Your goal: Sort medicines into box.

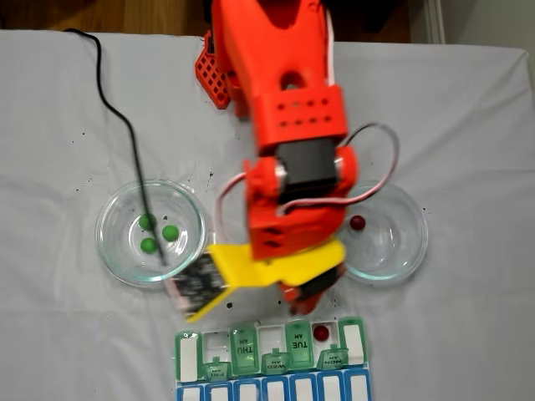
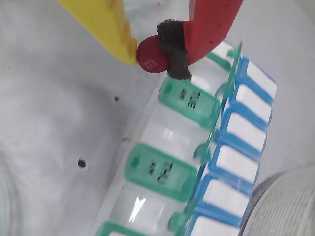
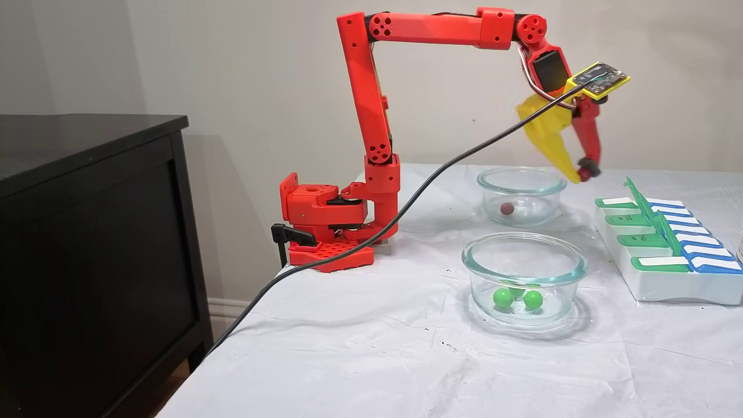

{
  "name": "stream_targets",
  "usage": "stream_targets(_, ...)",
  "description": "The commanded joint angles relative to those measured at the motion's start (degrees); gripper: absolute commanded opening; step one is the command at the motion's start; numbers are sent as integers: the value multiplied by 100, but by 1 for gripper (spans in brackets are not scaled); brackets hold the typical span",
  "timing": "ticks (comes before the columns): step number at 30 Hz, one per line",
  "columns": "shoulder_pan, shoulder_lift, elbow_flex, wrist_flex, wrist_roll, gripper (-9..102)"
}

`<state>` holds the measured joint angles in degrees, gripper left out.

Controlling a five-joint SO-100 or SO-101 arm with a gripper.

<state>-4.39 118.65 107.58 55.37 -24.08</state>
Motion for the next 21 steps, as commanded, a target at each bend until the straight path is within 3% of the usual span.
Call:
stream_targets(1,158,26,-475,-211,9,0)
stream_targets(21,-9,-606,53,-1898,0,0)
